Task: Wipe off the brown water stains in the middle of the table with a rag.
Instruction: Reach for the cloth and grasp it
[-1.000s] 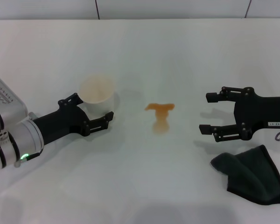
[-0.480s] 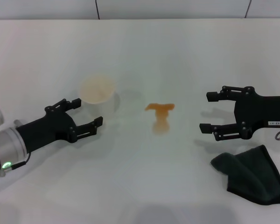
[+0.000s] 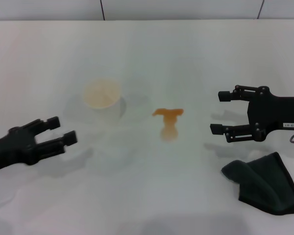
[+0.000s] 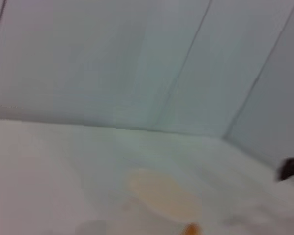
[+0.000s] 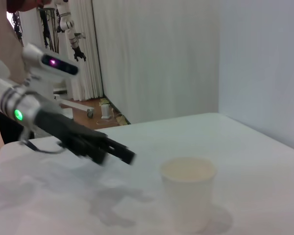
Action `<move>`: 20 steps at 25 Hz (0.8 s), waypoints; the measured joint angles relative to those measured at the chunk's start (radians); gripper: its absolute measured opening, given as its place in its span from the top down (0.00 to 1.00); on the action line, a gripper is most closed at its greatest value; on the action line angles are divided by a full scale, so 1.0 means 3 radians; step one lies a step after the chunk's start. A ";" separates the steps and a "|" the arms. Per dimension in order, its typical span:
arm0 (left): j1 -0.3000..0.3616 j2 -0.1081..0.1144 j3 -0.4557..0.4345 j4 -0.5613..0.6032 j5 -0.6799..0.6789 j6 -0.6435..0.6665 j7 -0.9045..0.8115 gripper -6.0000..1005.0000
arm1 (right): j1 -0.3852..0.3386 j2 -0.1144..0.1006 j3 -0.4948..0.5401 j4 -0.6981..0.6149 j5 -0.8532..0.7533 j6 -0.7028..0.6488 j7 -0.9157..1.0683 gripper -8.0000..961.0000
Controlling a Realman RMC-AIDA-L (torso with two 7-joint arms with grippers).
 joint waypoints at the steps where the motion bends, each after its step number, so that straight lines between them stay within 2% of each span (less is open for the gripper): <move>1: -0.0012 0.0030 0.0000 -0.0079 0.0029 0.0174 -0.0094 0.11 | 0.0000 -0.0001 0.0000 -0.0004 0.0002 0.0002 0.0002 0.11; 4: -0.0084 0.0137 0.0001 -0.0232 0.0087 0.0483 -0.0399 0.11 | 0.0005 -0.0002 0.0000 -0.0009 0.0003 0.0013 0.0004 0.11; 7: -0.0270 0.0282 0.0004 -0.0239 0.0309 0.0509 -0.0652 0.11 | 0.0004 -0.0003 -0.0001 -0.0010 0.0004 0.0019 0.0004 0.11; 10: -0.0553 0.0392 0.0006 -0.0223 0.0641 0.0512 -0.0829 0.11 | 0.0014 -0.0003 -0.0001 -0.0009 0.0004 0.0022 0.0006 0.11; 12: -0.0854 0.0454 0.0005 -0.0224 0.0959 0.0518 -0.0942 0.11 | 0.0019 -0.0003 0.0000 -0.0004 0.0004 0.0022 0.0010 0.11; 16: -0.1309 0.0505 0.0006 -0.0257 0.1405 0.0520 -0.1008 0.11 | 0.0021 0.0001 -0.0001 0.0011 0.0003 0.0024 0.0017 0.11; 20: -0.1701 0.0511 0.0005 -0.0364 0.1769 0.0492 -0.1039 0.11 | 0.0014 0.0002 -0.0001 0.0014 0.0003 0.0024 0.0022 0.11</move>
